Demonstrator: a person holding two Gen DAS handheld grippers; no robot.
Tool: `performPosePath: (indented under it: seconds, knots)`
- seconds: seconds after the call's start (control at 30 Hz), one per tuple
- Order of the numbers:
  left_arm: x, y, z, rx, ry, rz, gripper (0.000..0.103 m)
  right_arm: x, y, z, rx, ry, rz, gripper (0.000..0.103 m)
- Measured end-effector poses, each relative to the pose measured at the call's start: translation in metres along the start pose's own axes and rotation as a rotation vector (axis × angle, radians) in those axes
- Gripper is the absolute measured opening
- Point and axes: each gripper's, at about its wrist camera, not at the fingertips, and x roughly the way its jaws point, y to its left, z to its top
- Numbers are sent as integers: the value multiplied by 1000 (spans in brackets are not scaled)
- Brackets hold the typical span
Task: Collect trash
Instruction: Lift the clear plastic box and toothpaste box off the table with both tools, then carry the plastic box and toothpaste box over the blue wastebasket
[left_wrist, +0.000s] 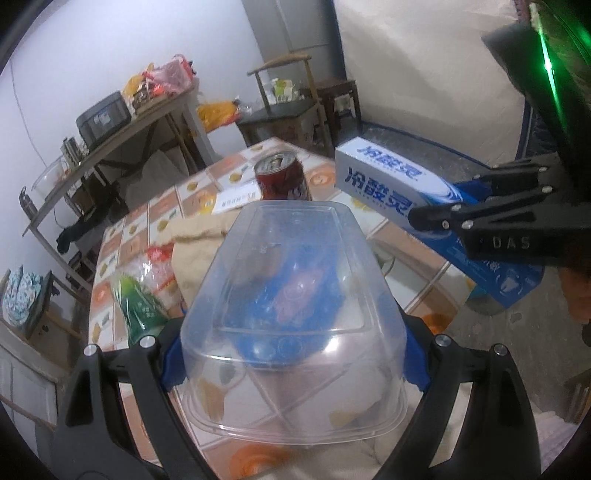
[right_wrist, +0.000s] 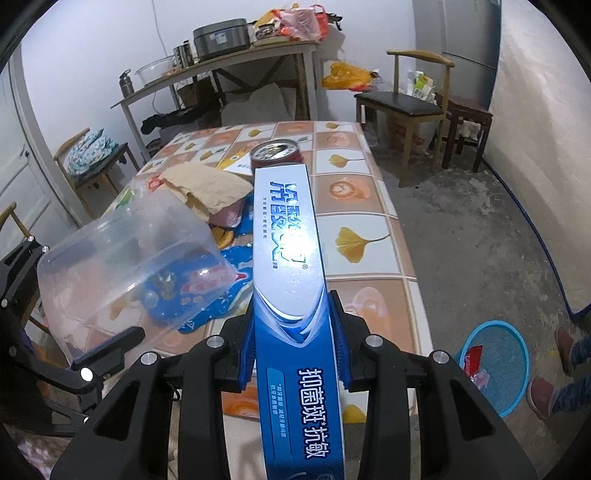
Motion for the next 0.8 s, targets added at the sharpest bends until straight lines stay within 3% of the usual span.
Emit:
performPosePath:
  seconds: [0.27,0.47,0.63,0.8]
  knots:
    - [-1,-24,24,46,-70,-33,85,-16,-33,-7,61,-21,-44,34]
    - [6,-54,49,95,-124,-105,85,-33,-68,-21,116,-33,-116,34]
    - [17,-94,73,146,-150,-210,85,-50,-112,-41,210,-34,-203,34]
    - [34,-136,101,176,-136,-361,85,-62,-172,-72,345,-8,-306,34]
